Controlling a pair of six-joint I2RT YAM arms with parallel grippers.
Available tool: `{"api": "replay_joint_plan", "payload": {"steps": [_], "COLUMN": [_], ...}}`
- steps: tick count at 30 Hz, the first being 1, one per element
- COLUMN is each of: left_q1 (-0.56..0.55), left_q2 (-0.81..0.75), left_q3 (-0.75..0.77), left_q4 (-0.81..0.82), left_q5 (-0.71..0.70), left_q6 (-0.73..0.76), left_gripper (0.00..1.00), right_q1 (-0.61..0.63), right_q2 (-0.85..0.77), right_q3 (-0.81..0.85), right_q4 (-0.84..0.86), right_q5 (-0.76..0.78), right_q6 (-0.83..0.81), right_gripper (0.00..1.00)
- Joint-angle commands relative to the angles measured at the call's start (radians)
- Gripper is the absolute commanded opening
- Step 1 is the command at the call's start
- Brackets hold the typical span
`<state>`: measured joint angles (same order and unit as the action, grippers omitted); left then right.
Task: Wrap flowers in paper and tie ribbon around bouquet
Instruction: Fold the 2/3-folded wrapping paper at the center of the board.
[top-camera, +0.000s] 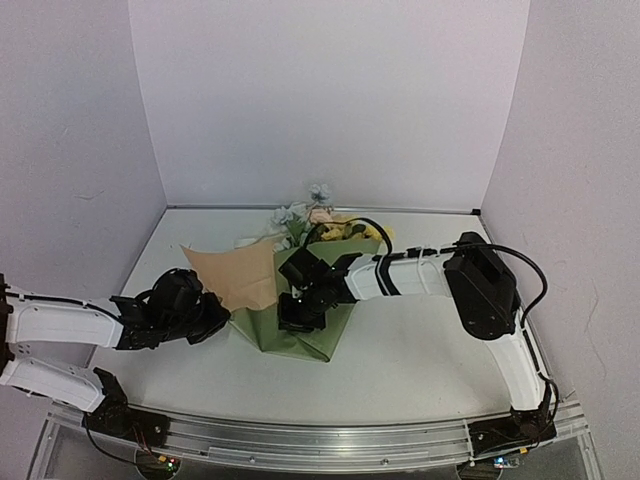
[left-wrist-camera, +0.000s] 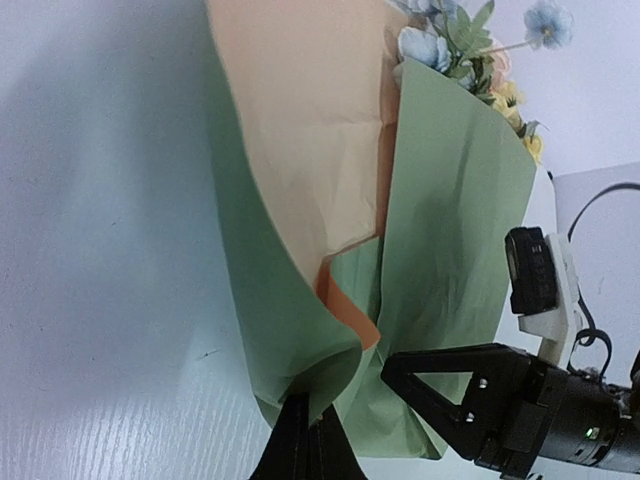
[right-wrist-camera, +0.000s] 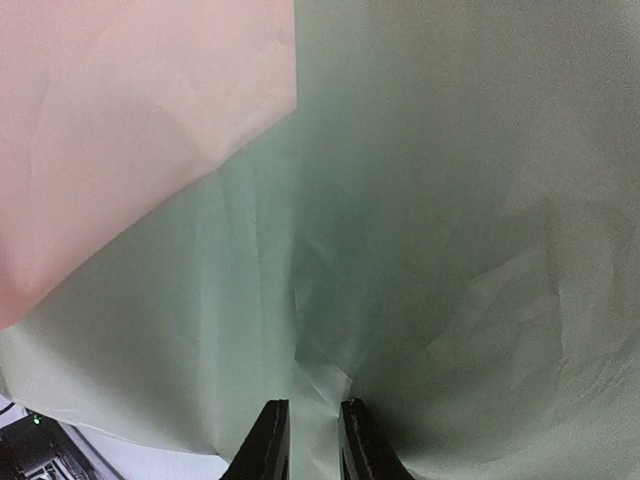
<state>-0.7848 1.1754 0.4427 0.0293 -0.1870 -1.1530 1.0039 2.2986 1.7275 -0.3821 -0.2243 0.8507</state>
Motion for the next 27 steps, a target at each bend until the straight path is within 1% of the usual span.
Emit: {"api": "replay_joint_plan", "payload": {"steps": [1, 4, 7, 13, 19, 23, 27], "left_q1": [-0.044, -0.063, -0.078, -0.094, -0.094, -0.093, -0.092], "left_q2": [0.006, 0.053, 0.123, 0.275, 0.399, 0.448, 0.469], "left_q3": [0.039, 0.079, 0.116, 0.189, 0.249, 0.266, 0.283], "left_q4": [0.049, 0.153, 0.253, 0.333, 0.349, 0.344, 0.320], "left_q5": [-0.038, 0.011, 0.101, 0.216, 0.329, 0.367, 0.369], "left_q6": [0.143, 0.236, 0.305, 0.362, 0.407, 0.417, 0.425], "left_gripper": [0.00, 0.00, 0.00, 0.00, 0.00, 0.00, 0.00], "right_q1": [0.015, 0.016, 0.015, 0.009, -0.005, -0.008, -0.008], "right_q2": [0.035, 0.029, 0.023, -0.028, -0.108, -0.165, -0.214], "right_q3": [0.001, -0.005, -0.012, -0.104, -0.235, -0.279, -0.297], "right_q4": [-0.052, -0.052, -0.046, 0.071, 0.227, 0.258, 0.273], "right_q5": [0.028, 0.036, 0.032, 0.018, 0.018, 0.042, 0.050], "right_q6": [0.030, 0.032, 0.042, 0.086, 0.138, 0.138, 0.114], "right_gripper": [0.19, 0.19, 0.18, 0.18, 0.17, 0.17, 0.17]}}
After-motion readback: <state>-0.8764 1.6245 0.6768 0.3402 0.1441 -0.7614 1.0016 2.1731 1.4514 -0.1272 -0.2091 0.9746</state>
